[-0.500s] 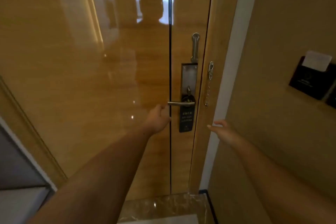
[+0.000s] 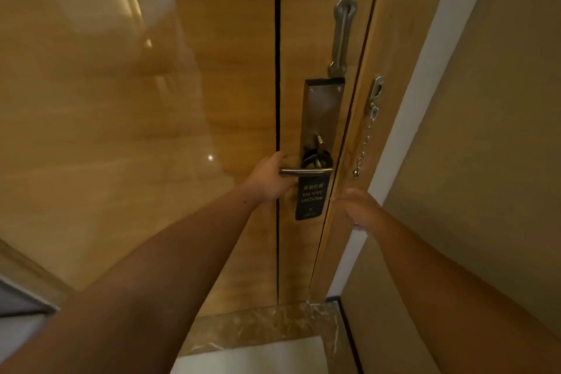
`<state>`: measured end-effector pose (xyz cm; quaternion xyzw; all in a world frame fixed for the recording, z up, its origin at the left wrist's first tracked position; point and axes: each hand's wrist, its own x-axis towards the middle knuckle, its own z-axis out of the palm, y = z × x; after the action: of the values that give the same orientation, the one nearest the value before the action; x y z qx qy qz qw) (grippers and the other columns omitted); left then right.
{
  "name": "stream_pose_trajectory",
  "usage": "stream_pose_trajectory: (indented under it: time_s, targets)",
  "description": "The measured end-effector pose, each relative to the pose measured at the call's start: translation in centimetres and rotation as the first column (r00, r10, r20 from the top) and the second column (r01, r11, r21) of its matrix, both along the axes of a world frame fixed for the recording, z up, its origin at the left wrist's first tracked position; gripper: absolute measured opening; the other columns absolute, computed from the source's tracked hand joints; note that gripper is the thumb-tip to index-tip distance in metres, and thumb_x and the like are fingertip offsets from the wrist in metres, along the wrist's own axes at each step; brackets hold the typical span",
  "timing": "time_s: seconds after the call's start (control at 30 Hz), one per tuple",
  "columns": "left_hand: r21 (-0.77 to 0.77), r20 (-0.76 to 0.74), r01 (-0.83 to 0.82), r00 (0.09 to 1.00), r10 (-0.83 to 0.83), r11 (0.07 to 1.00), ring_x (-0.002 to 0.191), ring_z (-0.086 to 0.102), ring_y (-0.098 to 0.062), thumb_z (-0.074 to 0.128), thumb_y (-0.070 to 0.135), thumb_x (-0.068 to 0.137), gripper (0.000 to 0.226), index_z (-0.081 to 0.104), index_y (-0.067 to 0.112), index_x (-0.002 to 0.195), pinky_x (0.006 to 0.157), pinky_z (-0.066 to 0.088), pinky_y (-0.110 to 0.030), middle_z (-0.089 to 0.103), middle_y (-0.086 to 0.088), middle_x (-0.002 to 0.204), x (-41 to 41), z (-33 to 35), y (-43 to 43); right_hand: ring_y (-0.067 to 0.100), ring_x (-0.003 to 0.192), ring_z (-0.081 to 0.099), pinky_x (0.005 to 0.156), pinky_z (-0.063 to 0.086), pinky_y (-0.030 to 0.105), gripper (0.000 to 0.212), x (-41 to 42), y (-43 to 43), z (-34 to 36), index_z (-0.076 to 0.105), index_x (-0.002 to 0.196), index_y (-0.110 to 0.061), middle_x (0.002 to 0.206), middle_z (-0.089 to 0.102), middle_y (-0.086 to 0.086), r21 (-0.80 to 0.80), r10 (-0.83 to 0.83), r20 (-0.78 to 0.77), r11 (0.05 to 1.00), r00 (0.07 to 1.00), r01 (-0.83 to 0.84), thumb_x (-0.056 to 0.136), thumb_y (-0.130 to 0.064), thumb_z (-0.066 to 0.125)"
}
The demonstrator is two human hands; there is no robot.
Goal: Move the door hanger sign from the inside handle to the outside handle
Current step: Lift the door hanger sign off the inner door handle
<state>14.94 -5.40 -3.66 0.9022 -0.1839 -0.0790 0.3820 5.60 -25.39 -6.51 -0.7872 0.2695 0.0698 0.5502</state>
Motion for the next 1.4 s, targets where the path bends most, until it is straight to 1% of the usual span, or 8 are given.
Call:
stream_pose_trajectory:
  time_s: [0.13, 0.27, 0.4, 0.57, 0.8, 0.97, 1.27, 1.4]
  targets:
    - [-0.051, -0.051, -0.013, 0.999, 0.01, 0.999, 0.098, 0.058, -0.016, 0.065, 0.032, 0.084, 0.056, 0.04, 0.026, 0.134, 0.075, 0.051, -0.029, 0.054, -0.003, 0.12, 0.5, -1.1, 0.3, 0.021, 0.095, 0.049, 0.074, 0.045, 0.035, 0.047, 3.1, 0.6, -1.0, 0.045, 0.125, -0.016, 0.108, 0.052, 0.005, 0.038, 0.033, 0.024, 0.999, 0.999, -0.034, 0.083, -0.026, 0.065]
    - [-0.055, -0.058, -0.002, 0.998, -0.002, 0.998, 0.086, 0.058, -0.007, 0.061, 0.034, 0.087, 0.042, 0.048, 0.025, 0.126, 0.064, 0.045, -0.019, 0.058, -0.001, 0.112, 1.5, -1.9, 0.3, 0.015, 0.082, 0.051, 0.072, 0.043, 0.033, 0.025, 5.8, 0.7, -1.9, 0.05, 0.096, -0.023, 0.096, 0.055, 0.0, 0.063, 0.022, 0.119, 0.998, 0.993, -0.03, 0.081, -0.013, 0.067]
    - [-0.112, -0.098, 0.013, 0.995, -0.025, 0.994, 0.095, 0.057, -0.019, 0.057, 0.041, 0.088, 0.04, 0.052, 0.019, 0.122, 0.08, 0.049, -0.035, 0.061, -0.006, 0.109, 2.2, -2.4, 0.3, 0.022, 0.091, 0.052, 0.081, 0.044, 0.041, 0.021, 8.1, 0.1, -2.5, 0.053, 0.087, -0.024, 0.093, 0.057, 0.001, -0.002, 0.063, 0.124, 0.998, 0.99, -0.063, 0.078, -0.013, 0.069]
    - [-0.106, -0.078, 0.048, 0.995, -0.057, 0.993, 0.108, 0.054, -0.024, 0.053, 0.043, 0.09, 0.041, 0.052, 0.019, 0.124, 0.092, 0.047, -0.043, 0.057, -0.01, 0.121, 2.5, -2.4, 0.4, 0.027, 0.104, 0.059, 0.085, 0.046, 0.038, 0.042, 8.9, -0.7, -3.3, 0.06, 0.111, -0.009, 0.111, 0.066, 0.011, -0.179, 0.139, 0.203, 0.978, 0.969, -0.103, 0.074, -0.021, 0.075]
    - [-0.058, -0.069, 0.065, 0.995, -0.069, 0.996, 0.11, 0.052, -0.022, 0.051, 0.044, 0.091, 0.039, 0.054, 0.022, 0.123, 0.086, 0.042, -0.034, 0.057, -0.006, 0.122, 3.3, -2.0, 0.8, 0.025, 0.074, 0.063, 0.065, 0.048, 0.036, 0.024, 6.1, -2.6, -1.9, 0.058, 0.07, -0.022, 0.073, 0.064, 0.003, -0.388, 0.208, 0.16, 0.912, 0.965, -0.133, 0.073, -0.04, 0.072]
    - [-0.109, -0.065, 0.057, 0.996, -0.064, 0.992, 0.112, 0.052, -0.021, 0.048, 0.039, 0.094, 0.034, 0.055, 0.019, 0.122, 0.09, 0.041, -0.035, 0.057, -0.005, 0.12, 3.4, -0.4, 0.6, 0.012, 0.057, 0.057, 0.048, 0.035, 0.026, 0.022, 4.6, -1.4, 1.4, 0.053, 0.062, -0.027, 0.06, 0.058, -0.003, -0.541, 0.293, 0.146, 0.823, 0.945, -0.172, 0.075, -0.032, 0.07]
    - [-0.276, 0.042, 0.007, 0.999, 0.005, 0.961, 0.101, 0.057, -0.017, 0.052, 0.027, 0.095, 0.024, 0.059, 0.017, 0.115, 0.087, 0.047, -0.035, 0.062, 0.0, 0.106, 3.2, 2.4, 3.3, 0.018, 0.078, 0.065, 0.067, 0.058, 0.037, 0.006, 4.8, 8.4, 0.6, 0.063, 0.084, -0.026, 0.083, 0.066, -0.003, -0.245, 0.289, 0.251, 0.942, 0.924, -0.229, 0.08, -0.027, 0.067]
    - [-0.293, 0.082, -0.048, 0.994, 0.075, 0.955, 0.092, 0.056, -0.013, 0.051, 0.025, 0.095, 0.023, 0.058, 0.014, 0.114, 0.073, 0.044, -0.019, 0.061, -0.001, 0.102, 3.4, 3.8, 5.6, 0.019, 0.09, 0.063, 0.072, 0.057, 0.038, 0.014, 6.0, 11.2, 1.0, 0.059, 0.086, -0.027, 0.093, 0.065, -0.002, 0.007, 0.331, 0.309, 0.937, 0.892, -0.35, 0.078, -0.025, 0.07]
